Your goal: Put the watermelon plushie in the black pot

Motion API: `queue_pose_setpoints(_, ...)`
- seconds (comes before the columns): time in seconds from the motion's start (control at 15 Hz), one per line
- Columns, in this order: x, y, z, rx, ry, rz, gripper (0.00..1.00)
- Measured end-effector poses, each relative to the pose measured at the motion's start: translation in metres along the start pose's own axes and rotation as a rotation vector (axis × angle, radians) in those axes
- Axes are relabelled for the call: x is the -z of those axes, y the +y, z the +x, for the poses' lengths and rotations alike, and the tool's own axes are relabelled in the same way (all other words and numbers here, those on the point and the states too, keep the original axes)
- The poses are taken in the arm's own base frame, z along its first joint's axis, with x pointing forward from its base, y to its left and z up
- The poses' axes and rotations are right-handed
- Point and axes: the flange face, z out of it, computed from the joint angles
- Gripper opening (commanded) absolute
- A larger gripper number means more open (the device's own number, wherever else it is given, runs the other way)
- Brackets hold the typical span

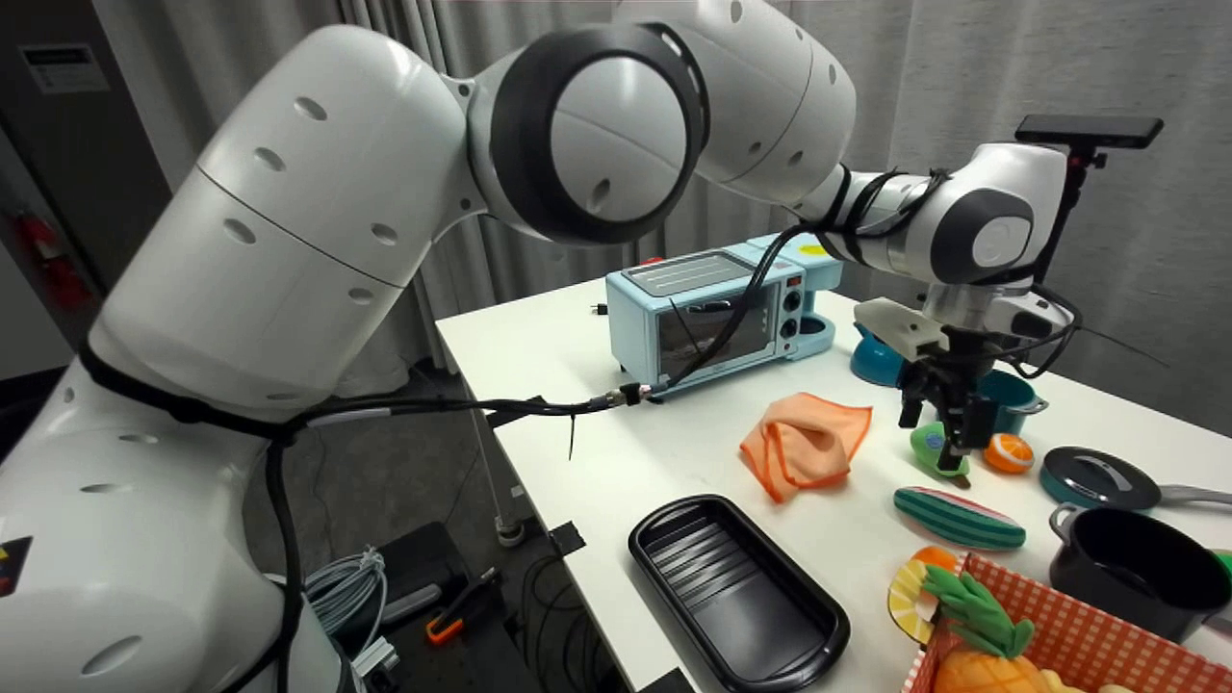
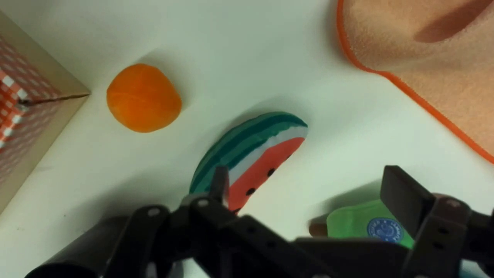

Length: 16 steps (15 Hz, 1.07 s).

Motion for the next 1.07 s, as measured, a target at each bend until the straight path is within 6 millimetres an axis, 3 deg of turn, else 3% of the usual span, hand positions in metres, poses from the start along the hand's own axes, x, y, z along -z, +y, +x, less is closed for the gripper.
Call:
queue_pose_setpoints(0.53, -0.053, 0.015, 0.019, -0.077, -0.063, -0.082, 1.0)
queue_pose_setpoints(0.67, -0.062, 0.019, 0.023, -0.093, -0.074, -0.095, 0.74)
queue_pose_setpoints(1.07, -0.074, 0.025, 0.032, -0.126, -0.098, -0.118, 0.27)
